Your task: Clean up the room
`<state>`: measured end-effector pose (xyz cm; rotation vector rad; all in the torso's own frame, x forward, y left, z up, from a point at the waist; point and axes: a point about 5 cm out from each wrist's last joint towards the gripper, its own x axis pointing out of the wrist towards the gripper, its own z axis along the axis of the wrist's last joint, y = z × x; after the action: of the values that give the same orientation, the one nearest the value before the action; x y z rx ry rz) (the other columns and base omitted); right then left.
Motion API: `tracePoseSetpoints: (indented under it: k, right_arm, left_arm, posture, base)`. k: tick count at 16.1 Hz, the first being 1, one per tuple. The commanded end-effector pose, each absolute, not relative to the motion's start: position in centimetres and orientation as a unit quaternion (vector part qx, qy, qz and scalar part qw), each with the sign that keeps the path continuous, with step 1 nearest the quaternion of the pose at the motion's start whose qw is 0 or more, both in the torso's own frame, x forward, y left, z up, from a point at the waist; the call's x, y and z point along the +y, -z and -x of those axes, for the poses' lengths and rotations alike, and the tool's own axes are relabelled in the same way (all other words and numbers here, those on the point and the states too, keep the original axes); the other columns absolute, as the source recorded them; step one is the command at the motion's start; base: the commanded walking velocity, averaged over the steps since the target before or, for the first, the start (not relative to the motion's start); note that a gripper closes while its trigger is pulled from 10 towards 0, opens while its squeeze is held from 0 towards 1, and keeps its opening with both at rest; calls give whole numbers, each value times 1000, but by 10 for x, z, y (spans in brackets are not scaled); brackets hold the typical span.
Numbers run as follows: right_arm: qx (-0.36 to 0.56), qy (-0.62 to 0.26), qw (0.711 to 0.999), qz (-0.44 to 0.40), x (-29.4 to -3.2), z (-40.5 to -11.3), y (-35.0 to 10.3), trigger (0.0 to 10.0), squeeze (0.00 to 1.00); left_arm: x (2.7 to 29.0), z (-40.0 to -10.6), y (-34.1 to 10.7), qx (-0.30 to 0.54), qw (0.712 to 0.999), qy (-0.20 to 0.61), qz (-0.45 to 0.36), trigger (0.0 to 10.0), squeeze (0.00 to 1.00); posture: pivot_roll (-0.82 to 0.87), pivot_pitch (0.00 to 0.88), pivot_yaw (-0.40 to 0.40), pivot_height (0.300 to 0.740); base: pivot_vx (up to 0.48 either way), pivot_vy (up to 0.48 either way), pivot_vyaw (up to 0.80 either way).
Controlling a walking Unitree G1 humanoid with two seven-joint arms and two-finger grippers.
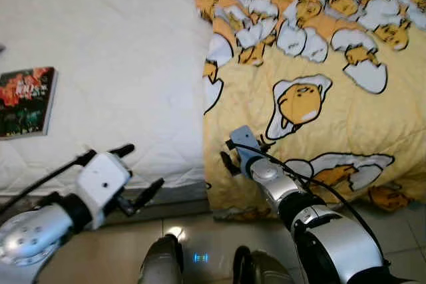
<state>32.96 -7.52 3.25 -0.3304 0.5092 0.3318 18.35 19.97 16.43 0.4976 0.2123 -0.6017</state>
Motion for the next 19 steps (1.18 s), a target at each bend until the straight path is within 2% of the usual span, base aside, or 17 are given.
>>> tracePoseSetpoints:
  k: [1,2,3,19]
  right_arm:
    - [269,-151,937,167,-81,-327,-27,10000,0]
    - [273,-149,938,153,-82,-326,-26,1765,0]
    - [271,-152,939,150,-83,-327,-26,0,0]
    - [263,-167,941,130,-93,-332,-31,0,0]
  left_arm:
    - [198,-177,-167,111,916,301,-241,10000,294]
    - [199,-174,-168,115,914,303,-244,10000,298]
    - [199,-172,-169,118,914,301,-246,10000,294]
    - [195,-175,-169,132,906,319,-246,10000,298]
  posture:
    - [459,308,-36,740]
    - [468,310,-42,740]
    - [472,310,-46,740]
    - [458,269,-46,740]
  base:
    - [0,0,0]
    - [0,0,0]
    - [0,0,0]
    - [0,0,0]
